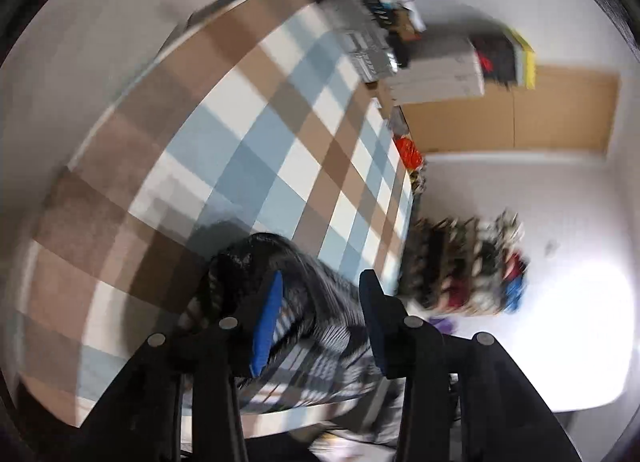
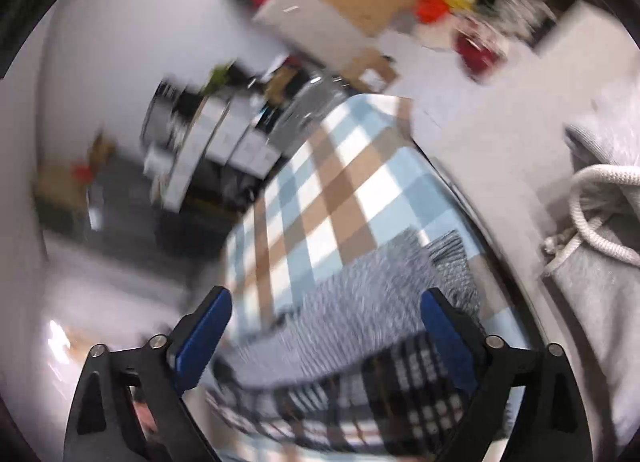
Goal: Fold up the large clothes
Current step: 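Swing the held grey knit hem over the shirt body with both grippers, then lay the hem down on the shirt and open both grippers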
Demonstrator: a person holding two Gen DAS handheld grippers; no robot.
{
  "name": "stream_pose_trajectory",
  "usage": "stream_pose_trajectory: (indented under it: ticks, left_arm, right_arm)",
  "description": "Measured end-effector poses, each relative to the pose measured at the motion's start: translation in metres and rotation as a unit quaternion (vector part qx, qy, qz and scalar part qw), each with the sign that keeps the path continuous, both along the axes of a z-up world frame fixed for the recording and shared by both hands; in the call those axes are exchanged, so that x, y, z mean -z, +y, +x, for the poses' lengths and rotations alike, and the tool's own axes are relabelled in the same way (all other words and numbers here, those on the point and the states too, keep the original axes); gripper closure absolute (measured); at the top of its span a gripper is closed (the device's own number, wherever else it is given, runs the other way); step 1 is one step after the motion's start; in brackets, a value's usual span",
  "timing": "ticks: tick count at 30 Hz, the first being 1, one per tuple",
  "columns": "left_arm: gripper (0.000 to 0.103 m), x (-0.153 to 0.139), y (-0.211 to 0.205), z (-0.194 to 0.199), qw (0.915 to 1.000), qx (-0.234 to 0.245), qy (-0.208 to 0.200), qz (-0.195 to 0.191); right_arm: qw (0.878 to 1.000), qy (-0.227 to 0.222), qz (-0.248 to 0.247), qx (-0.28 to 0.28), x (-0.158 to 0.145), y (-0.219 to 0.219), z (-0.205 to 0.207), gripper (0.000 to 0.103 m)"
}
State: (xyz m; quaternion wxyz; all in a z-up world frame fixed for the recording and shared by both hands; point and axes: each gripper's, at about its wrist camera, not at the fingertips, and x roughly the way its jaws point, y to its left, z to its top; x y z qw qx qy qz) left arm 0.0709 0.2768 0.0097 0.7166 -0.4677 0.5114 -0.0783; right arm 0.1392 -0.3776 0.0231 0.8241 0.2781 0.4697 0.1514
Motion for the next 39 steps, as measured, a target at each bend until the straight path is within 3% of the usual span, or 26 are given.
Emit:
stream_pose_trajectory:
  ticks: [3, 4, 7, 10, 13, 16, 18, 22, 25, 30, 32, 34, 35, 36, 38, 39]
  left_arm:
    - [0.064, -0.007, -0.037, -0.022, 0.9949, 0.063, -0.033, 0.071]
    - [0.064, -0.006, -0.055, -0.031, 0.9918, 0.092, -0.045, 0.076]
    - [0.063, 0.011, -0.109, -0.045, 0.9795, 0.179, -0.051, 0.077]
    - [0.063, 0.037, -0.15, -0.03, 0.9668, 0.228, -0.024, 0.112]
    - [0.063, 0.062, -0.165, 0.004, 0.9652, 0.229, 0.014, 0.124]
    - [0.063, 0.071, -0.162, 0.039, 0.9682, 0.218, 0.041, 0.116]
    - [0.063, 0.064, -0.151, 0.063, 0.9733, 0.198, 0.039, 0.109]
    - [0.063, 0.059, -0.125, 0.095, 0.9842, 0.141, 0.046, 0.097]
    - [0.063, 0.06, -0.103, 0.102, 0.9893, 0.09, 0.053, 0.103]
    - [0.063, 0.052, -0.11, 0.092, 0.9832, 0.13, 0.056, 0.115]
    - [0.063, 0.042, -0.128, 0.091, 0.9766, 0.171, 0.04, 0.124]
    - [0.055, 0.03, -0.154, 0.092, 0.963, 0.221, 0.019, 0.152]
    - [0.04, 0.027, -0.168, 0.094, 0.9541, 0.245, 0.01, 0.172]
    - [0.03, 0.024, -0.18, 0.097, 0.9425, 0.271, 0.006, 0.195]
    - [0.029, 0.027, -0.201, 0.107, 0.9172, 0.313, -0.001, 0.247]
    - [0.029, 0.03, -0.216, 0.111, 0.8932, 0.344, -0.007, 0.289]
  right_arm:
    - [0.987, -0.029, -0.134, -0.088, 0.003, 0.054, -0.026, 0.0]
    - [0.982, -0.038, -0.152, -0.107, 0.008, 0.069, -0.034, 0.0]
    - [0.97, -0.064, -0.171, -0.158, 0.031, 0.104, -0.07, 0.0]
    - [0.977, -0.073, -0.134, -0.147, 0.049, 0.121, -0.091, 0.0]
    - [0.988, -0.082, -0.043, -0.124, 0.058, 0.131, -0.103, 0.0]
    - [0.988, -0.097, 0.043, -0.115, 0.074, 0.136, -0.112, 0.0]
    - [0.987, -0.085, 0.031, -0.135, 0.081, 0.143, -0.114, 0.0]
    - [0.978, -0.116, -0.023, -0.17, 0.083, 0.147, -0.121, 0.0]
    - [0.981, -0.11, -0.002, -0.162, 0.082, 0.139, -0.122, 0.0]
    - [0.982, -0.121, 0.002, -0.146, 0.077, 0.13, -0.12, 0.0]
    - [0.982, -0.123, 0.002, -0.145, 0.076, 0.129, -0.121, 0.0]
    - [0.982, -0.122, 0.011, -0.143, 0.075, 0.127, -0.12, 0.0]
    - [0.982, -0.121, 0.015, -0.143, 0.076, 0.127, -0.118, 0.0]
    - [0.982, -0.119, 0.016, -0.142, 0.076, 0.127, -0.118, 0.0]
    - [0.982, -0.122, 0.014, -0.146, 0.075, 0.128, -0.119, 0.0]
    - [0.981, -0.126, 0.012, -0.148, 0.074, 0.129, -0.121, 0.0]
